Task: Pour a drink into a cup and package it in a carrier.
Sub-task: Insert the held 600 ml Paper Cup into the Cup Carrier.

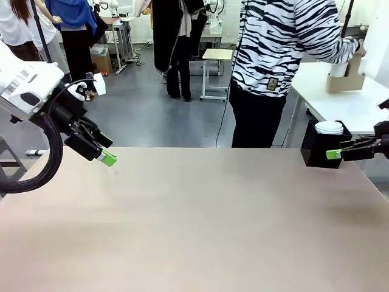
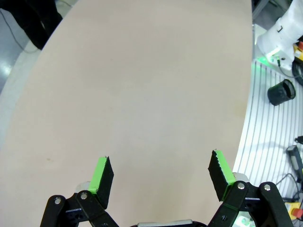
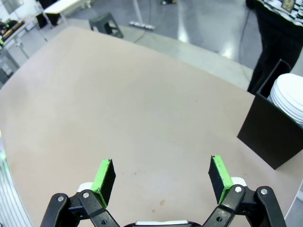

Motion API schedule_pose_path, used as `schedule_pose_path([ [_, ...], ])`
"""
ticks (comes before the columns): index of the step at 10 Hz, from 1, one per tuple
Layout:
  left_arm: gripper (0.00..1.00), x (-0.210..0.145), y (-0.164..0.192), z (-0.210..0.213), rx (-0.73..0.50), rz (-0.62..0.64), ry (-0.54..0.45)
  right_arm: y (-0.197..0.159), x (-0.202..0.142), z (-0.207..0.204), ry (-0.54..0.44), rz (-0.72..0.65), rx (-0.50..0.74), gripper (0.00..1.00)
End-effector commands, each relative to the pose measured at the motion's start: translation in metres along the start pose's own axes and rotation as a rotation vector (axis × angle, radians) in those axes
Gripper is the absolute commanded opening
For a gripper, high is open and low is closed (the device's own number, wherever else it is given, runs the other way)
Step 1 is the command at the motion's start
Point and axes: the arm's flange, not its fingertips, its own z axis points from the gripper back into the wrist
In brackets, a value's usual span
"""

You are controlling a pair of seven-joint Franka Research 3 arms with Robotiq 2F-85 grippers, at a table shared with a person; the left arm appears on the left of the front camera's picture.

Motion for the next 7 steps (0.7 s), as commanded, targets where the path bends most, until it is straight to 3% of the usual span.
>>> schedule_pose_path([
  [1,1.0,0.0021,-0.0001,-0.001,-0.003,0.011,-0.024,-0.0015,-0.0035,0.002,-0.004,0.007,0.008,1.0],
  [7,1.0,0.0021,-0.0001,-0.001,-0.003,0.011,-0.024,-0.0015,-0.0035,0.002,-0.004,0.007,0.008,1.0],
])
